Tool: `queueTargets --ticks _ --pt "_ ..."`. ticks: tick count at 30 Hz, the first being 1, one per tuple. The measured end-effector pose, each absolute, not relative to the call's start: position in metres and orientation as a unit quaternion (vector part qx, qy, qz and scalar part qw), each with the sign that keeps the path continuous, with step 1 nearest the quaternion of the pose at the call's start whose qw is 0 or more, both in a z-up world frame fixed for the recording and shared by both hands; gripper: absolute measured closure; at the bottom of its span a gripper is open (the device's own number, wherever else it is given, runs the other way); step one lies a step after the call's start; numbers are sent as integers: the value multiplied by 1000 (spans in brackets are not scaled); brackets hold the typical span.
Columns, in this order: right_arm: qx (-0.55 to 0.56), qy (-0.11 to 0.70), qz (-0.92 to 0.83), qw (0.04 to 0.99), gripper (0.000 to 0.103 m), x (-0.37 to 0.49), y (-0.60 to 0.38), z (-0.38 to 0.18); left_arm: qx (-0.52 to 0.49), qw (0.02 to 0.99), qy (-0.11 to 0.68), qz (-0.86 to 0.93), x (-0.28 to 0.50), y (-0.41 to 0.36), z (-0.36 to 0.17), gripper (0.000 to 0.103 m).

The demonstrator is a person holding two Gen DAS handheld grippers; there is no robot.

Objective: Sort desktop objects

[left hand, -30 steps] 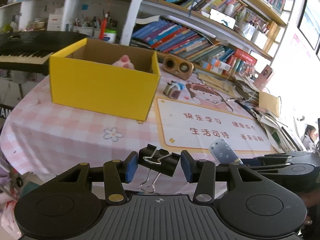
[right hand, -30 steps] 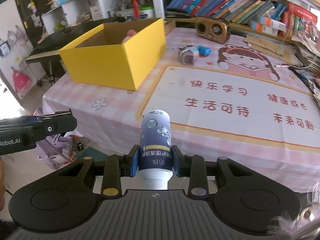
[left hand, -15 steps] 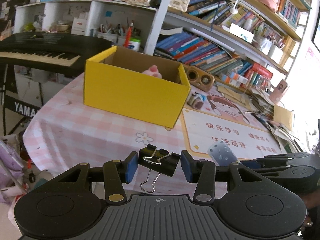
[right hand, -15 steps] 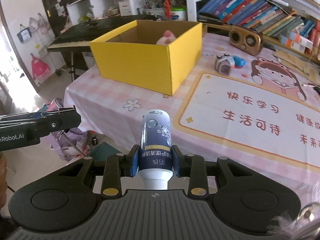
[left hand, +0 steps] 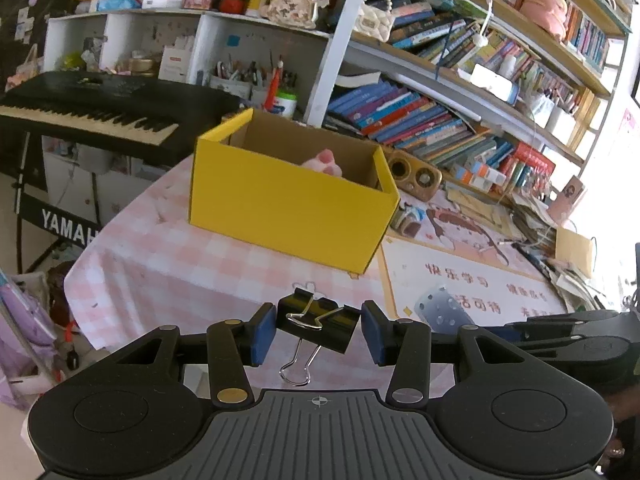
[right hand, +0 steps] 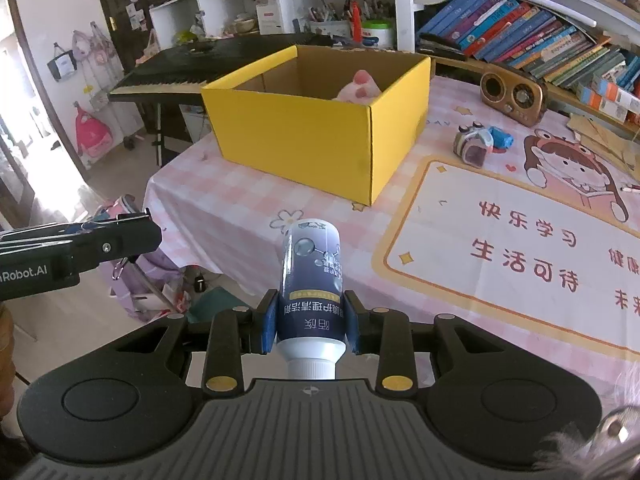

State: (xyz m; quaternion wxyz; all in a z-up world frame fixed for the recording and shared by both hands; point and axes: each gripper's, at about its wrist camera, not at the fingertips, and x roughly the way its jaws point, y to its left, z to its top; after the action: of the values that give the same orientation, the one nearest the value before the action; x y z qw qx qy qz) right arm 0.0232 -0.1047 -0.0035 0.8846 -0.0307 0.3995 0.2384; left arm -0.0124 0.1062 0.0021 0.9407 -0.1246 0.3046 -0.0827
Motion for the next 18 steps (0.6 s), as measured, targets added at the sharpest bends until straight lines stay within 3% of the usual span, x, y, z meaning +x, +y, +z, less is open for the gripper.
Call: queueTargets --ticks 18 --pt "-10 367 265 892 72 79 -92 27 -109 960 252 -61 49 109 37 58"
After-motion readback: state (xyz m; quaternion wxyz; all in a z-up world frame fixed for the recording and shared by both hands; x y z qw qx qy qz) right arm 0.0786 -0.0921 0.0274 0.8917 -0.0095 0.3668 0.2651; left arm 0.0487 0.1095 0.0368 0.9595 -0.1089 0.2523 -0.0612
